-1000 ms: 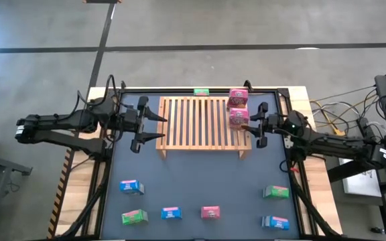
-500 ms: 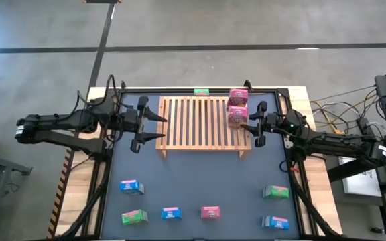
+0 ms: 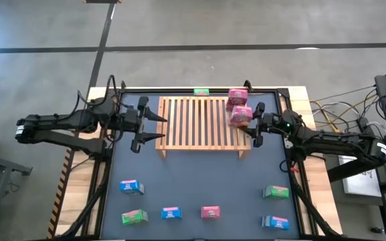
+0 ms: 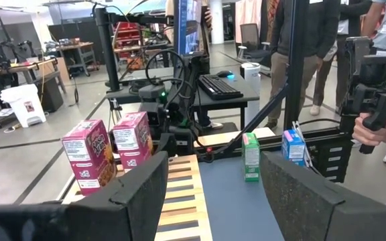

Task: Stack cereal on shelf
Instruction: Put the top pink cereal box on the shelf

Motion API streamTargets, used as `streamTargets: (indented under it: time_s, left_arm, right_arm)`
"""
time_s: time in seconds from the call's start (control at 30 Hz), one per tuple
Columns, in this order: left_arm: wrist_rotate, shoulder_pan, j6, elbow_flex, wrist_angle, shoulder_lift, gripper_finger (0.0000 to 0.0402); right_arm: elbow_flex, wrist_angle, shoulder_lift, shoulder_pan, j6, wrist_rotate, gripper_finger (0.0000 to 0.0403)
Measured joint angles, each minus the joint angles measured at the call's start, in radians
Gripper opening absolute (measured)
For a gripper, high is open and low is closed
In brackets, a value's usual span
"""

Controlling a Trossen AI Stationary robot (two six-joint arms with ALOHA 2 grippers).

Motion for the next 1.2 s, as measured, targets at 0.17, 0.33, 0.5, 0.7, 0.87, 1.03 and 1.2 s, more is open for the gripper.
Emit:
streamTargets:
  time_s: [0.17,0.33,0.5,0.7,0.87,1.03,1.2]
  left_arm:
    - [0.000,0.000,-0.009,0.000,-0.002,0.009,0.0219]
    - [0.001,0.000,-0.009,0.000,-0.002,0.021,0.0219]
    - [0.001,0.000,-0.009,0.000,-0.001,0.025,0.0219]
    - [0.001,0.000,-0.009,0.000,-0.001,0.025,0.0219]
    - [0.002,0.000,-0.009,0.000,0.000,0.025,0.0219]
    - [0.002,0.000,-0.009,0.000,0.000,0.025,0.0219]
    - [0.002,0.000,-0.009,0.000,-0.001,0.025,0.0219]
  right_arm:
    - [0.000,-0.022,-0.015,0.000,0.006,0.000,0.0233]
    - [0.000,-0.082,-0.052,0.000,0.006,0.010,0.0233]
    - [0.000,-0.144,-0.108,0.000,0.005,0.023,0.0236]
    - [0.001,-0.226,-0.174,0.000,-0.002,0.035,0.0238]
    - [0.062,-0.411,-0.222,0.000,-0.024,0.050,0.0237]
    - [0.180,-0.649,-0.258,0.000,-0.062,0.050,0.0235]
    - [0.275,-0.815,-0.274,0.001,-0.082,0.050,0.0235]
